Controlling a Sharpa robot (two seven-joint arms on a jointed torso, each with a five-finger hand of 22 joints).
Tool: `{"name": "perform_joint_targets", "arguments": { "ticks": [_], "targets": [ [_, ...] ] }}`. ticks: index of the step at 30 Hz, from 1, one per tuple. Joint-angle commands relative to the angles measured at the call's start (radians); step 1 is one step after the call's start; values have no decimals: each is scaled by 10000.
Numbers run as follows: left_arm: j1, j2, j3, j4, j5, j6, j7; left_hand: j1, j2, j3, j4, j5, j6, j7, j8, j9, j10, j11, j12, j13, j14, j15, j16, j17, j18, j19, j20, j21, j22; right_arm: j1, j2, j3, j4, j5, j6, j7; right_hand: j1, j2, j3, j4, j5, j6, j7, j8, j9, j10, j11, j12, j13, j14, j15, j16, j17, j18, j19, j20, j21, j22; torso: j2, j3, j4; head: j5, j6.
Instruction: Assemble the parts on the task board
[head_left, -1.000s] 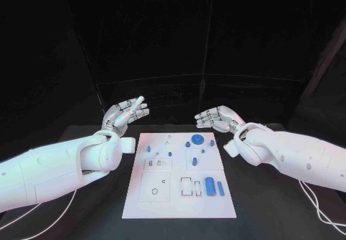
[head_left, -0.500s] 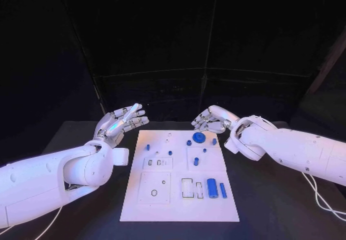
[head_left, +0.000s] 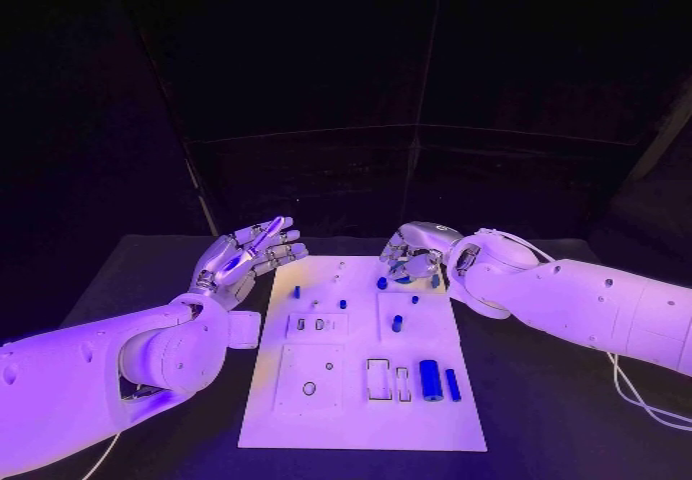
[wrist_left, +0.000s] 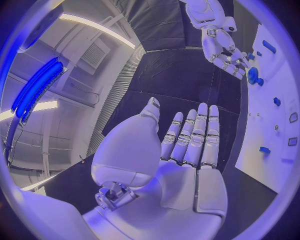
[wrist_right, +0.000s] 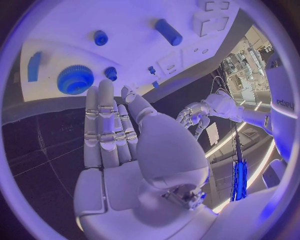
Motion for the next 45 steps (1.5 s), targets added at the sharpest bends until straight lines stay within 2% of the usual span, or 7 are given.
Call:
{"name": "perform_joint_targets", "arguments": {
  "ticks": [1, 3, 8, 12, 20, 33, 45],
  "targets": [
    [23, -5, 8, 32, -99, 256, 171, 36, 29, -51, -21, 35, -50, 704, -50, -9, -1, 68, -63, -8, 15, 45, -53, -9, 125, 74, 25, -29, -15, 38, 84, 15, -26, -1185, 744, -782, -228, 11, 291, -7, 83, -196, 8, 24, 6, -185, -4, 69, -8, 431, -1, 1335, 795, 123, 140, 11, 609, 334, 132, 3, -12, -19, 39],
    [23, 6, 8, 29, -99, 273, 167, 36, 36, -60, -27, 35, -76, 709, -65, -16, -3, 72, -76, -7, 16, 47, -66, -16, 124, 84, 25, -37, -23, 44, 114, 17, -29, -1272, 791, -851, -385, 1, 553, -27, 138, -166, 7, 28, 10, -221, -22, 90, -7, 296, 32, 2672, 1583, 143, 264, 35, 1117, 615, 146, 7, -13, -21, 41],
    [23, 35, 8, 16, -99, 324, 134, 36, 45, -73, -36, 35, -108, 714, -86, -26, -9, 76, -96, -6, 16, 51, -85, -27, 121, 97, 25, -49, -33, 53, 181, 23, -40, -1442, 1011, -1025, -728, -124, 1055, 8, 114, -114, -33, 32, 12, -63, -56, 184, -6, 521, -14, 6263, 5277, 36, 551, 153, 2216, 1613, 172, 5, -15, -55, 1],
    [23, 42, 8, 8, -99, 353, 112, 35, 52, -84, -43, 35, -121, 716, -101, -32, -12, 80, -113, -6, 13, 55, -103, -37, 118, 105, 25, -61, -43, 55, 252, 26, -58, -1490, 1195, -1093, -923, -178, 1327, 56, 101, -51, -30, 40, 17, 5, -47, 209, 1, 477, 19, 7469, 6575, -112, 948, 183, 3032, 2704, 180, -7, -15, -62, -15],
    [23, 65, 8, -9, -99, 391, 70, 36, 62, -94, -52, 35, -121, 716, -114, -38, -14, 82, -129, -5, 12, 59, -121, -47, 115, 113, 26, -74, -54, 56, 336, 27, -12, -1515, 1262, -1071, -1091, -262, 1662, 110, 77, 80, -18, 50, 22, -1, -4, 204, 3, 400, 45, 8260, 7326, -279, 1398, 235, 3834, 3806, 197, -5, 12, -48, -26],
    [25, 71, 8, -38, -99, 432, -8, 50, 76, -103, -73, 36, -145, 715, -135, -46, -18, 84, -153, -4, 10, 63, -146, -60, 111, 121, 25, -95, -70, 55, 563, 28, -169, -1519, 1550, -1240, -1263, -357, 1823, 221, 19, 76, 44, 23, 10, -221, 63, 100, -12, 390, 106, 8728, 7777, -332, 1574, 283, 4154, 4182, 220, -8, 19, -52, -82],
    [42, 85, 8, -7, -99, 495, -83, 76, 91, -115, -110, 36, -174, 713, -165, -56, -23, 86, -185, -4, 13, 67, -177, -77, 106, 135, 25, -122, -93, 58, 821, 30, -397, -1558, 1758, -1519, -1210, -232, 2068, 309, -111, 55, 62, 27, 10, -167, 68, 160, 18, 374, 124, 8972, 7991, -351, 1648, 314, 4300, 4344, 260, -14, 54, -56, -111]
  ]
}}
